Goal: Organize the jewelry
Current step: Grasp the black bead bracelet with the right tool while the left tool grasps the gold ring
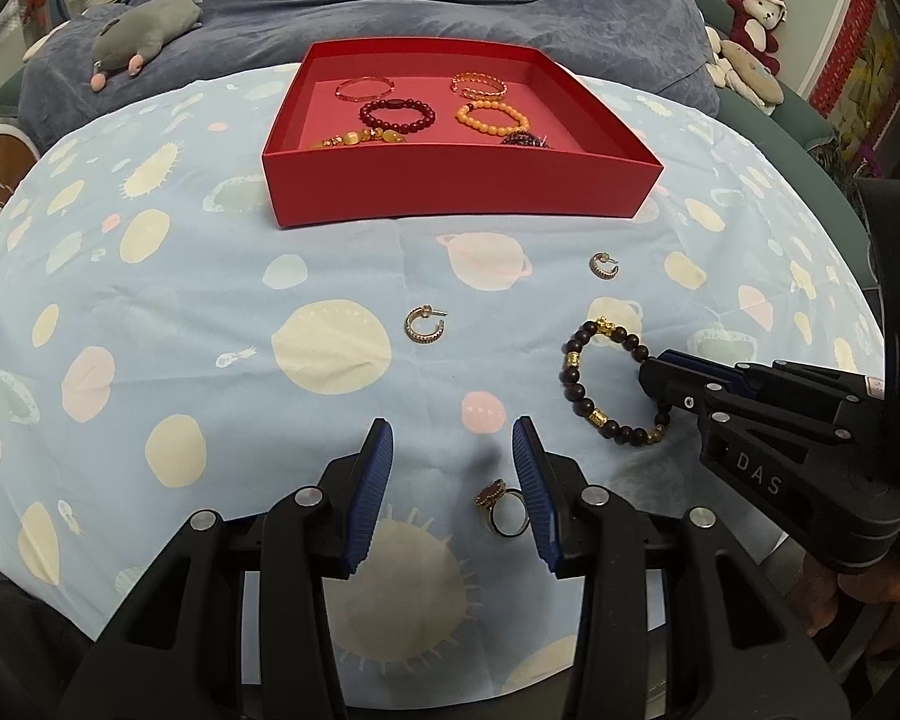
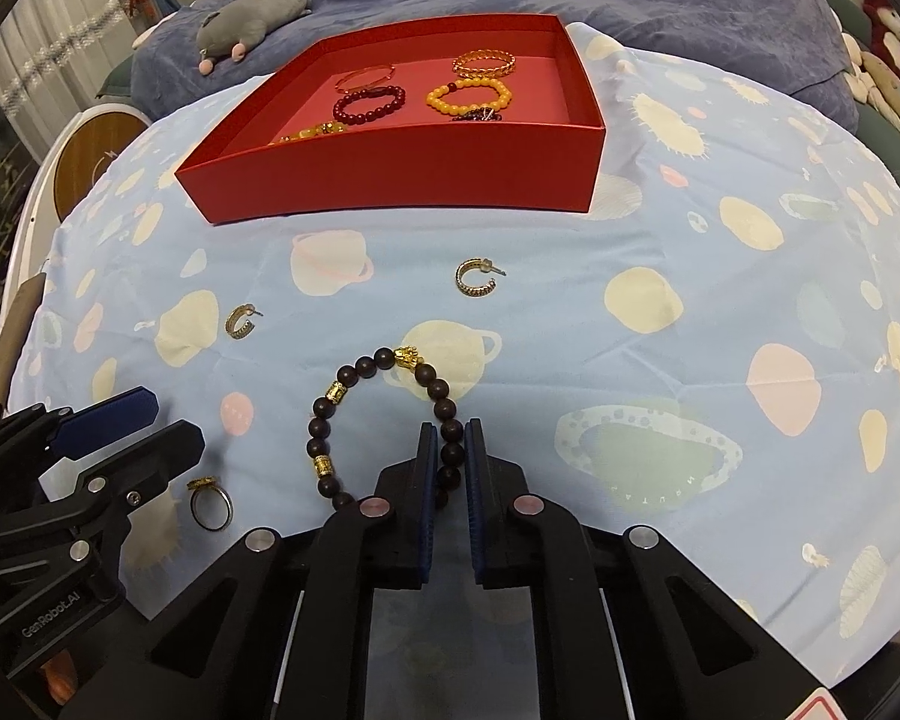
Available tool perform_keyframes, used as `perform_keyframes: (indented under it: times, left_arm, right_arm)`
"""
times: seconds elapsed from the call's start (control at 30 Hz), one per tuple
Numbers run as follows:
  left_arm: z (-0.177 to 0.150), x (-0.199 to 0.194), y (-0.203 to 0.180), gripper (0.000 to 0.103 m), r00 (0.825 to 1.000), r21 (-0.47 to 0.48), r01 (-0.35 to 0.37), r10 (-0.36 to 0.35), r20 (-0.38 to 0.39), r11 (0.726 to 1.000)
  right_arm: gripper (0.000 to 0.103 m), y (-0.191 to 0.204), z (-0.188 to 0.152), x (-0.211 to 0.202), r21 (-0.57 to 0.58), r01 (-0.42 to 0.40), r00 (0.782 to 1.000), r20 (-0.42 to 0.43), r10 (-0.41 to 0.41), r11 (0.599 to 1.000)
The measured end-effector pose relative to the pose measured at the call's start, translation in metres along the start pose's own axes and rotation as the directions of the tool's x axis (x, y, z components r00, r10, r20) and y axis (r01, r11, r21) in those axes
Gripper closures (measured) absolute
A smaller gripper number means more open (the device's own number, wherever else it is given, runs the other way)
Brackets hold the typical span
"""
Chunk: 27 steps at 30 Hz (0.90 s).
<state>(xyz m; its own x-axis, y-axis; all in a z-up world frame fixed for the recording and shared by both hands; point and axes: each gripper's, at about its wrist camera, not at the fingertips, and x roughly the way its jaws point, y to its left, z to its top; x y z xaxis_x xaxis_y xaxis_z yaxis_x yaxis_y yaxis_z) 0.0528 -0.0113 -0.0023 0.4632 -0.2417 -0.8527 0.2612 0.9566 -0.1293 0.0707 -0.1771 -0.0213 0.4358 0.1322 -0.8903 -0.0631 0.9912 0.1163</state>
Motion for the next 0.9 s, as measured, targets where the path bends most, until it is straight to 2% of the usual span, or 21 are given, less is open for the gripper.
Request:
perform_keyframes:
  times: [0.4, 0.9]
  left_arm:
    - [-0.010, -0.002, -0.004, 0.060, 1.000, 0.026, 0.007, -0.006, -0.010, 1.000]
    - [-0.024, 0.006, -0.008, 0.063, 0.999, 0.082, -0.037, 0.040, -0.034, 0.996]
  right_arm:
    - [0.096, -0.025, -0.020, -0.014, 0.076, 0.012, 1.000, -0.013, -0.011, 0.997]
    - [0.096, -0.029, -0.025, -0.018, 0.096, 0.007, 1.000, -0.015, -0.005, 0.995]
